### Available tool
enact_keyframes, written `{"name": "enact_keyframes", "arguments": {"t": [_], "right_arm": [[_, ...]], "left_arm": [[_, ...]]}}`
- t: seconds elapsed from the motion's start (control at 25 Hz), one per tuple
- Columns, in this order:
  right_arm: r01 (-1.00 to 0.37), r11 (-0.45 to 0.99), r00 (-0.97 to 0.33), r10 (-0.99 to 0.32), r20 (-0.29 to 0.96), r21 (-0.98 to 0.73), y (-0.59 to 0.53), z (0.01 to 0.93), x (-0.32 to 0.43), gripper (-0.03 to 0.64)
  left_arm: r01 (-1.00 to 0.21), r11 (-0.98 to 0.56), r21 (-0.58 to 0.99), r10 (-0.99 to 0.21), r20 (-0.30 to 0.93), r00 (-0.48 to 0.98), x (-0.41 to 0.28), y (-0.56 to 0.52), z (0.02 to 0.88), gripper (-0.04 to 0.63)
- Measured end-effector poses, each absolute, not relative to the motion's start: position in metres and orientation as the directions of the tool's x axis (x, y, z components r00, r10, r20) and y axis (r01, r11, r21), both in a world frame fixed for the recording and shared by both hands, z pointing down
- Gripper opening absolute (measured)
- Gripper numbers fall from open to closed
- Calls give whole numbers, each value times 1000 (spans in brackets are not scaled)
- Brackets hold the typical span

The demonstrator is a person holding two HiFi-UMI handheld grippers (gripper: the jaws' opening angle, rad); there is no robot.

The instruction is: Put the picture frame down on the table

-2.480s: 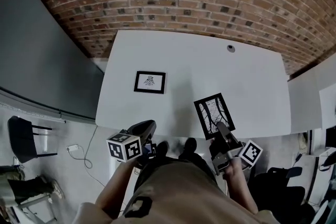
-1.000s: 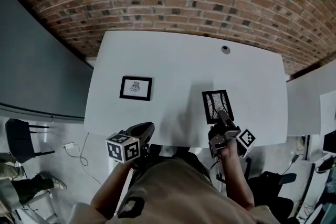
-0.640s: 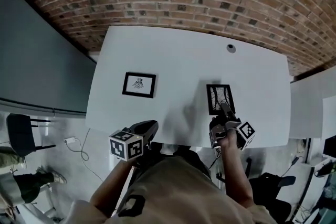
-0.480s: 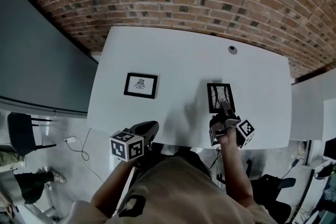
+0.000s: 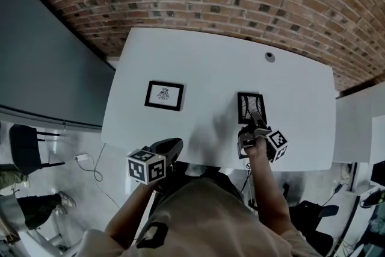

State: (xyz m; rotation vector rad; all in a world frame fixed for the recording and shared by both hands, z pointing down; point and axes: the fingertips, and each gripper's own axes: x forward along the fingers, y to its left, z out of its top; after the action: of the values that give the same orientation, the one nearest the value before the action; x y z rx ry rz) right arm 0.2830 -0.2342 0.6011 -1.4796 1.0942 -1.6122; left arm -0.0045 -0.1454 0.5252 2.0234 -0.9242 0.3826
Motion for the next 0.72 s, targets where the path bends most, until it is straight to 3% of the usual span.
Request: {"name": "enact_keyframes", "arguments": {"t": [0.36, 0.48, 0.72], "right_arm": [[-99, -460, -187, -863, 470, -883, -235, 615, 273, 30], [-100, -478, -242, -839, 487, -873, -234, 617, 265, 157], [-139, -487, -332, -797, 504, -862, -231, 616, 256, 222]], "left_arm": [[-728, -367, 579, -465, 564, 683, -8, -143, 525, 18], [-722, -366, 586, -464, 558, 688, -10, -142, 525, 18], [-716, -376, 588, -455, 556, 695, -10, -141, 528, 18]]}}
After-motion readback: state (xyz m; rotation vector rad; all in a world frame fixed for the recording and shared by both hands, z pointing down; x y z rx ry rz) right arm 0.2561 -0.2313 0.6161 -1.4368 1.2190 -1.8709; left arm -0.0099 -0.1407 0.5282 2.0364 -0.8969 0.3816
